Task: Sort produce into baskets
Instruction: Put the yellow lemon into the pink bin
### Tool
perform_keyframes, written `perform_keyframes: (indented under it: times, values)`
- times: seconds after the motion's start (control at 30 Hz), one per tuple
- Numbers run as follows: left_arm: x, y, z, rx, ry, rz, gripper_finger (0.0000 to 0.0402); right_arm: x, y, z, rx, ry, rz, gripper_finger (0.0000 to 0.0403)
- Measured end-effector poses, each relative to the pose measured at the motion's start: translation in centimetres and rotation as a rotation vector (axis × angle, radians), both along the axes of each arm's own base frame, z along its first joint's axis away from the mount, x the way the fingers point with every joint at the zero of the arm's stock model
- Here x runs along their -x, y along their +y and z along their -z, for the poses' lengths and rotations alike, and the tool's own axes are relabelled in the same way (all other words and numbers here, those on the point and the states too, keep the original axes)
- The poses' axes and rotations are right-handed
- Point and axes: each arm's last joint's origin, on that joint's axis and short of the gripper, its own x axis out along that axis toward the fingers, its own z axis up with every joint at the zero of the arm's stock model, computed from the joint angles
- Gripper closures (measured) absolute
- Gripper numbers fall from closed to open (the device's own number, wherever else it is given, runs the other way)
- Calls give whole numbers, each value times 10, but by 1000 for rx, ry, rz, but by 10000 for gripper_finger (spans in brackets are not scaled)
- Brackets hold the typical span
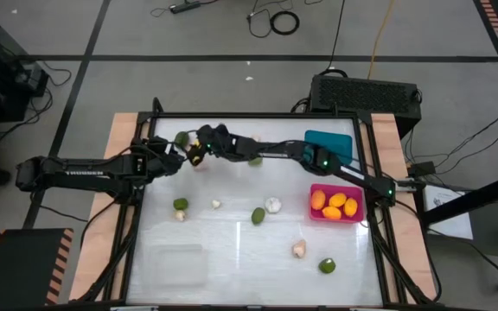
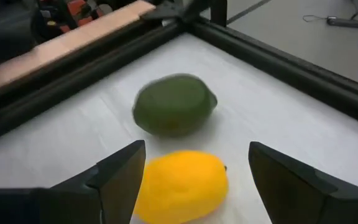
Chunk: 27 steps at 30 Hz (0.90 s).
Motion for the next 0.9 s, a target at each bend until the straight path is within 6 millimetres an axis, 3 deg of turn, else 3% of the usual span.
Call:
perform_keyframes:
  times: [0.27, 0.9]
  values:
    - [0, 0, 0, 0, 0, 0, 116, -7, 19, 15, 134, 19, 84, 124]
    - [0, 0, 0, -6, 14, 7, 116, -7, 15, 35, 112, 43, 92, 125]
